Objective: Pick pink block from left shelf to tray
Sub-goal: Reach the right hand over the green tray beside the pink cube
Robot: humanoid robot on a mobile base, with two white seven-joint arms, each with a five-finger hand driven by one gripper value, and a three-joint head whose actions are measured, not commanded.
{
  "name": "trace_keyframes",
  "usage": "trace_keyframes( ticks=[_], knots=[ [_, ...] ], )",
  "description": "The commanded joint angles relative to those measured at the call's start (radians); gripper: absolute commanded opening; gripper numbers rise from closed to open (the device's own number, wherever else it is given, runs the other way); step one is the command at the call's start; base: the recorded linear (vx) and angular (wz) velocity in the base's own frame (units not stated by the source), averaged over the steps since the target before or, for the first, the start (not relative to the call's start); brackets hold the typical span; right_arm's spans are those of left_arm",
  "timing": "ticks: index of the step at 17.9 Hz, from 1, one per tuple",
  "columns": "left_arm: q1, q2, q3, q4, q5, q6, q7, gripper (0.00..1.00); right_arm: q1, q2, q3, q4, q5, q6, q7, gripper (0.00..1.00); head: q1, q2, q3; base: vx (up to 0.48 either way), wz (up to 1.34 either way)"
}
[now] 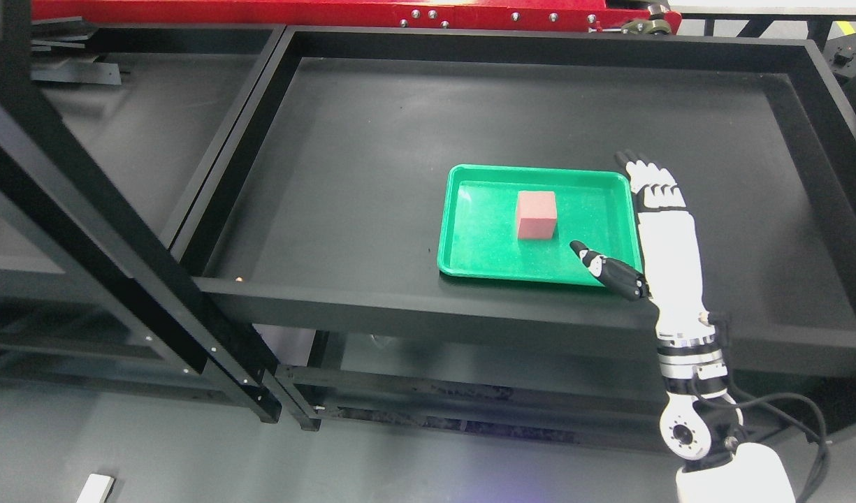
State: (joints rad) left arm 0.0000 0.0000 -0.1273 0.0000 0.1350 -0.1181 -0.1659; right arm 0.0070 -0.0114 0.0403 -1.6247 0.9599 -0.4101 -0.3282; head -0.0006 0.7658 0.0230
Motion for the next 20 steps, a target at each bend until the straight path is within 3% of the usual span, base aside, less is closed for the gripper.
trace_keyframes(
  ticks=[1, 8, 20],
  knots=[
    [0.020, 0.017, 0.000, -0.017, 0.000, 0.000, 0.000, 1.00, -0.002, -0.006, 0.015, 0.028, 0.000, 0.062, 0.299, 0.99, 0.0000, 0.000, 0.000, 0.188, -0.04],
    [0.020, 0.017, 0.000, -0.017, 0.000, 0.000, 0.000, 1.00, -0.013, -0.006, 0.039, 0.063, 0.000, 0.122, 0.429, 0.99, 0.0000, 0.000, 0.000, 0.170, 0.00],
    [0.020, 0.017, 0.000, -0.017, 0.000, 0.000, 0.000, 1.00, -0.032, -0.006, 0.067, 0.128, 0.112, 0.134, 0.455, 0.99, 0.0000, 0.000, 0.000, 0.120, 0.00]
  ],
)
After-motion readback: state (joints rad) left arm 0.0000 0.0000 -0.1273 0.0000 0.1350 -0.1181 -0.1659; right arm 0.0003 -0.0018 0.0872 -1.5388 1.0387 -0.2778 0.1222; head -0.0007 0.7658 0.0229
